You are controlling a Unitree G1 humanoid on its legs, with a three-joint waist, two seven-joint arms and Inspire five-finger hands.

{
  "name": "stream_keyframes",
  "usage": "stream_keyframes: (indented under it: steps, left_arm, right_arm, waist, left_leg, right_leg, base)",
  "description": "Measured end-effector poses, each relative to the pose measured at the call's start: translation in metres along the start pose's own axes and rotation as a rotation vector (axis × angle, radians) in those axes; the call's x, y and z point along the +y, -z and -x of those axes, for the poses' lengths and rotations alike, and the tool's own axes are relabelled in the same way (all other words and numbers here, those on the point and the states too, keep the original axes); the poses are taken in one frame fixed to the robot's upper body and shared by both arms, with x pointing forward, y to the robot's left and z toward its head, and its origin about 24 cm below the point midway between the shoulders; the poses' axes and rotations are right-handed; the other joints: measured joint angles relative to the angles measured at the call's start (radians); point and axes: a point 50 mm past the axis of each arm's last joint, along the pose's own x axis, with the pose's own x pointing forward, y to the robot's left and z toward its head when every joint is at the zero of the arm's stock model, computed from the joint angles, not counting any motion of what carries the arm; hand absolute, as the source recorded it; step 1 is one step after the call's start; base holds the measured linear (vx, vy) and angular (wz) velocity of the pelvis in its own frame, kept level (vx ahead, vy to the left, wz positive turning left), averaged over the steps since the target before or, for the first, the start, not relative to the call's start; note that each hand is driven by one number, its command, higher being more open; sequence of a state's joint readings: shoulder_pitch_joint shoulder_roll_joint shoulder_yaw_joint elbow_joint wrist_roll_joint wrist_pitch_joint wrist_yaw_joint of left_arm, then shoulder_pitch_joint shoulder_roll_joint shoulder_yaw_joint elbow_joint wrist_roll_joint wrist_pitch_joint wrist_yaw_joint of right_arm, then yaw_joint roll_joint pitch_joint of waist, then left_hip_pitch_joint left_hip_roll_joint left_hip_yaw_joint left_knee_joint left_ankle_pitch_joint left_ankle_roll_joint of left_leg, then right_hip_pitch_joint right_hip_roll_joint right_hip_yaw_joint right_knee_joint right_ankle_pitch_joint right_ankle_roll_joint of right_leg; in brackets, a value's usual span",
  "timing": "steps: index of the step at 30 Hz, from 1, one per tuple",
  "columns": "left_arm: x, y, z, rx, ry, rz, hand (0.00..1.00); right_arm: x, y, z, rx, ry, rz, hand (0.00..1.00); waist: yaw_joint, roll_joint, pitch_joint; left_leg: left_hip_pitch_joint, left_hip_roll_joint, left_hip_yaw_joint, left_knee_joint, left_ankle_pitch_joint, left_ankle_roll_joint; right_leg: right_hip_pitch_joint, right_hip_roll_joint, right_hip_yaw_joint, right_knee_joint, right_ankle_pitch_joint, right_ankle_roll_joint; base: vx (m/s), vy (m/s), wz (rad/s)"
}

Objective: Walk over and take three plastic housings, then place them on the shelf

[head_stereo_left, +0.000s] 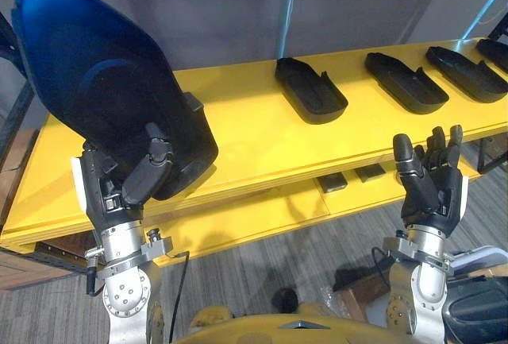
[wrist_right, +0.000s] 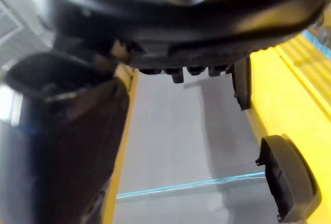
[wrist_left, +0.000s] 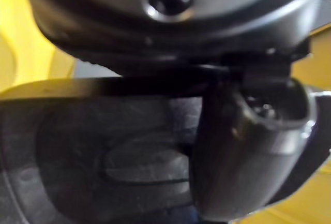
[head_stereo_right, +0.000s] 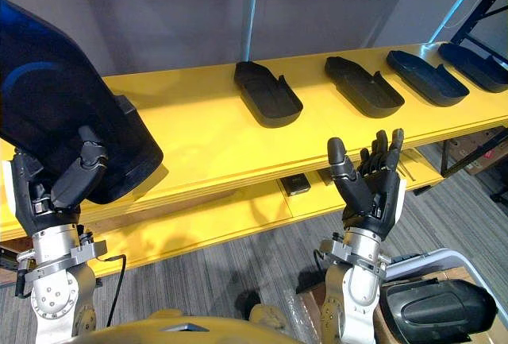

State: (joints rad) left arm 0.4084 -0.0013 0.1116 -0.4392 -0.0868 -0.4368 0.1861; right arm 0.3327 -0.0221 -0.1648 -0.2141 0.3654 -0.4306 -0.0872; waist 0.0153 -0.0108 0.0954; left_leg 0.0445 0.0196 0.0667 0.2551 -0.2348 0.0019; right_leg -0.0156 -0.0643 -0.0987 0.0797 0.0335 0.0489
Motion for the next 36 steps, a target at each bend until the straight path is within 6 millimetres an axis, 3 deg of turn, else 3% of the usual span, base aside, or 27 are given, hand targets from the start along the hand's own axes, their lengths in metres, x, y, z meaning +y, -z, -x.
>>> stream_keyframes:
  steps: [7,9,10,12,13,14,17,21,27,29,36]
  left_arm:
    - [0.006,0.003,0.008,0.040,-0.023,-0.005,0.00]
    - [0.005,0.003,0.008,0.046,-0.012,0.009,0.00]
    - [0.002,0.003,0.007,0.043,0.011,0.016,0.00]
    - [-0.008,0.005,0.004,0.039,0.066,0.054,0.00]
    - [-0.015,0.005,-0.001,0.028,0.116,0.098,0.00]
    - [-0.021,0.006,-0.008,0.007,0.162,0.114,0.00]
    - [-0.023,0.009,-0.031,0.007,0.206,0.166,0.00]
    - [-0.020,0.022,-0.050,0.093,0.183,0.198,0.00]
    - [-0.022,0.056,-0.066,0.290,0.197,0.205,0.00]
    - [-0.025,0.069,-0.084,0.346,0.198,0.231,0.00]
    - [-0.031,0.079,-0.126,0.411,0.208,0.336,0.00]
  right_arm:
    - [-0.004,0.006,0.012,0.049,0.051,0.000,1.00]
    - [-0.011,0.012,0.020,0.095,0.083,0.028,1.00]
    - [-0.020,0.016,0.025,0.129,0.113,0.082,1.00]
    - [-0.035,0.025,0.028,0.182,0.172,0.142,1.00]
    - [-0.046,0.032,0.033,0.227,0.215,0.189,1.00]
    - [-0.057,0.043,0.038,0.291,0.245,0.220,1.00]
    - [-0.074,0.076,0.055,0.492,0.265,0.290,1.00]
    - [-0.088,0.099,0.087,0.726,0.206,0.343,1.00]
    - [-0.096,0.112,0.111,0.902,0.122,0.386,1.00]
    - [-0.097,0.119,0.115,0.978,0.065,0.404,1.00]
    - [-0.109,0.135,0.141,1.186,0.088,0.393,1.00]
  waist:
    - [0.005,-0.011,-0.043]
    - [-0.010,-0.018,-0.047]
    - [-0.035,-0.031,-0.053]
    - [-0.055,-0.017,-0.052]
    - [-0.068,0.000,-0.052]
    - [-0.072,0.012,-0.049]
    - [-0.074,0.036,-0.048]
    - [-0.081,0.044,-0.043]
    - [-0.113,0.041,-0.035]
    - [-0.130,0.037,-0.008]
    - [-0.169,0.043,0.071]
  left_leg:
    - [0.002,0.001,0.018,-0.019,0.004,-0.008]
    - [0.001,0.048,0.142,-0.030,-0.024,-0.023]
    - [0.011,0.101,0.294,-0.032,-0.033,-0.039]
    - [0.019,0.157,0.481,-0.022,-0.023,-0.047]
    - [0.018,0.179,0.559,-0.015,0.018,-0.054]
    - [0.013,0.165,0.569,-0.025,0.054,-0.067]
    - [0.019,0.126,0.562,-0.055,0.069,-0.048]
    - [0.050,0.112,0.573,-0.087,0.088,-0.046]
    - [0.066,0.113,0.595,-0.124,0.099,-0.063]
    - [0.060,0.104,0.596,-0.137,0.098,-0.071]
    - [0.020,0.078,0.585,-0.134,0.123,-0.048]
  right_leg:
    - [0.013,-0.002,-0.002,-0.034,0.019,0.000]
    - [0.023,-0.017,-0.037,-0.043,0.019,0.000]
    - [0.030,-0.035,-0.084,-0.046,0.019,0.000]
    - [0.034,-0.063,-0.144,-0.051,0.018,0.001]
    - [0.034,-0.078,-0.182,-0.051,0.017,0.006]
    - [0.033,-0.093,-0.203,-0.048,0.015,0.017]
    - [0.034,-0.122,-0.198,-0.050,0.020,0.025]
    - [0.049,-0.122,-0.183,-0.065,0.032,0.041]
    - [0.023,-0.106,-0.142,-0.062,0.025,0.032]
    - [-0.005,-0.107,-0.123,-0.043,0.025,0.032]
    - [-0.083,-0.113,-0.063,0.001,0.036,0.039]
  base:
    - [-0.01,0.012,0.02]
    - [-0.01,-0.007,0.58]
    - [0.00,-0.002,0.94]
    - [-0.01,0.076,0.99]
    - [-0.02,0.141,0.99]
    - [-0.02,0.112,0.76]
    - [-0.04,0.121,0.19]
    - [-0.03,0.026,-0.09]
    - [-0.10,-0.028,-0.19]
    - [-0.13,0.003,-0.19]
    - [-0.04,0.010,-0.18]
